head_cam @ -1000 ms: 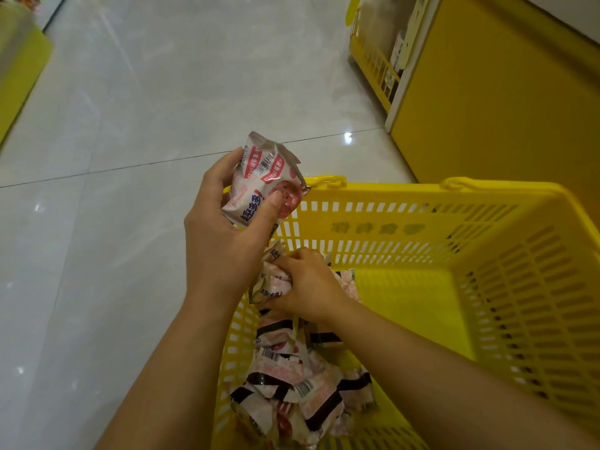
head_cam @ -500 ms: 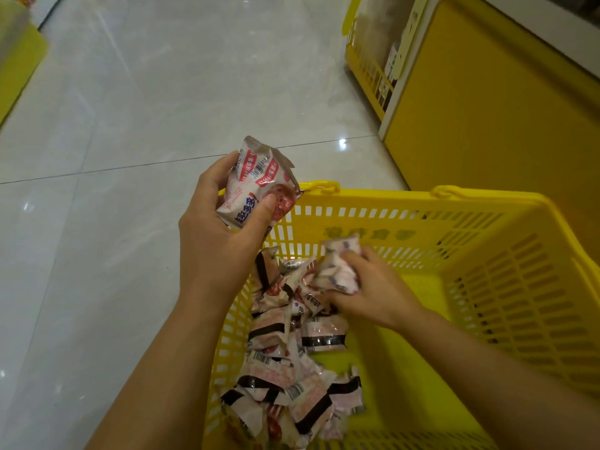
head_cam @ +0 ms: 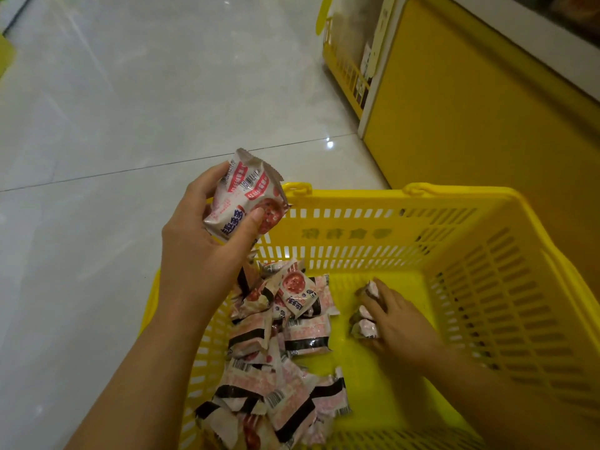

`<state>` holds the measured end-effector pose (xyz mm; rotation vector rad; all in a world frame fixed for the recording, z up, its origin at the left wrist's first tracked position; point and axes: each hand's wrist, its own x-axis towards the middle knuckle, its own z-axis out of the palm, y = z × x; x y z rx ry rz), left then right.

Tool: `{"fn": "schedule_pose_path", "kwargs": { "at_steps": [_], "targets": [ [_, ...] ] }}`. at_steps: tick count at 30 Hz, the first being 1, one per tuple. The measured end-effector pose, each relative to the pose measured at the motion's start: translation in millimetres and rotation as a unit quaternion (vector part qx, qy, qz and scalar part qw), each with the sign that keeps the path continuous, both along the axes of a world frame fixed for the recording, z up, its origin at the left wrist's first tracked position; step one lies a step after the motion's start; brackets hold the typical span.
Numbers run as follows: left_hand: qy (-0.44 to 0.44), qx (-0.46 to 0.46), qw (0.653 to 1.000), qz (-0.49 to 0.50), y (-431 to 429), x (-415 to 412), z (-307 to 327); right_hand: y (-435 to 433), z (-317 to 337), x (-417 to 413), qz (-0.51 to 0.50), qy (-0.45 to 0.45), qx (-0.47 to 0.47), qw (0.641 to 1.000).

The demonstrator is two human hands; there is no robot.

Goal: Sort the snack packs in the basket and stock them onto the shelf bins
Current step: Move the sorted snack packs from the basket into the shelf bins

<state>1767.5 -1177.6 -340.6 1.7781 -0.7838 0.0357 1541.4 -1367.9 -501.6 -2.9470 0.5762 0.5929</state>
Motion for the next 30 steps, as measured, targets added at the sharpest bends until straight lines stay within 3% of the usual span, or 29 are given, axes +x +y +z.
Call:
{"fn": "schedule_pose_path", "kwargs": {
  "at_steps": [4, 7, 11, 15, 25, 30],
  "targets": [
    [0.004, 0.011, 1.0, -0.005, 0.6, 0.0, -0.7, 0.3, -0.1, 3.1, -0.027, 0.004, 0.054, 0.998],
    [0.013, 0.008, 1.0, -0.004, -1.5, -1.0, 1.1, -1.9, 11.6, 9.9, -0.116, -0.053, 0.131, 0.983],
    [0.051, -0.032, 0.998, -0.01, -14.7, -18.4, 16.5, 0.9, 58.2, 1.8, -0.23, -0.165, 0.224, 0.932],
    [0.105, -0.107, 0.988, -0.027, -36.0, -53.4, 45.6, 7.4, 144.4, -3.1, -0.274, -0.301, 0.354, 0.842],
    [0.107, -0.267, 0.949, -0.128, -93.0, -198.7, 213.0, 49.0, 402.9, -99.1, -0.323, -0.563, 0.367, 0.666],
    [0.097, -0.331, 0.922, -0.176, -86.5, -293.0, 294.7, 83.9, 479.1, -161.5, -0.291, -0.628, 0.327, 0.643]
  ]
}}
